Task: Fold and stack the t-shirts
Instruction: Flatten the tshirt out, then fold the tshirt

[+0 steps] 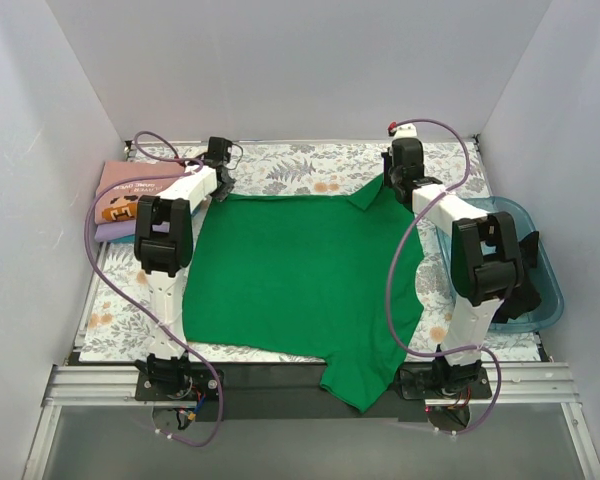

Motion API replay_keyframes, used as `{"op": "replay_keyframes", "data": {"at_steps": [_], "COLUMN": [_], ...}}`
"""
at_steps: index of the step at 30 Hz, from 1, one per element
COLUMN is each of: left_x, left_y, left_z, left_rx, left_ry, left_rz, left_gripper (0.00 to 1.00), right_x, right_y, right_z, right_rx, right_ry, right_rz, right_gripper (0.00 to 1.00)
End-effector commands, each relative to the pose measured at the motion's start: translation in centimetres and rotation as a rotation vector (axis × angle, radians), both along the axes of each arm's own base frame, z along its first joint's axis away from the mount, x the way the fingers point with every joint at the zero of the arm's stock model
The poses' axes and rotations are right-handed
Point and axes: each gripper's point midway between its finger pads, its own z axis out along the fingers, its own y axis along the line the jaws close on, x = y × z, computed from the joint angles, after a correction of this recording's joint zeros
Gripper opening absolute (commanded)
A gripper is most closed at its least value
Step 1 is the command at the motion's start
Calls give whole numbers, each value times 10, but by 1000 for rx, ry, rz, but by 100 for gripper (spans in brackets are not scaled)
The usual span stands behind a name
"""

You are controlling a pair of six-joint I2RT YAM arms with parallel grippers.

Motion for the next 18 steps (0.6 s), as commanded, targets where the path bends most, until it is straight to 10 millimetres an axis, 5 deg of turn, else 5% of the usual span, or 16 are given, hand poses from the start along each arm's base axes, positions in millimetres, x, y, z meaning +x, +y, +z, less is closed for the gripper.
{"op": "replay_keyframes", "data": {"at_steps": [1,10,11,13,18], "left_x": [-8,-26,-27,-39,-60], "left_y": [7,-2,-4,-2,5], "left_z": [25,54,55,51,65], "left_rx": [3,-36,-41,-33,-16], "left_ry": [-16,-62,-70,-55,-72], "left_rz": [7,-85,-97,-115,-114], "left_gripper": [0,0,0,0,0], "right_x": [2,-69,-74,-97,-140], "right_y": [4,-1,-1,-3,1], "right_z": [52,32,42,24,15], "right_rx": [54,127,146,154,218], "right_ry": [-100,26,7,87,168], "right_rz": [21,21,22,20,26], "right_gripper": [1,1,1,1,1]}}
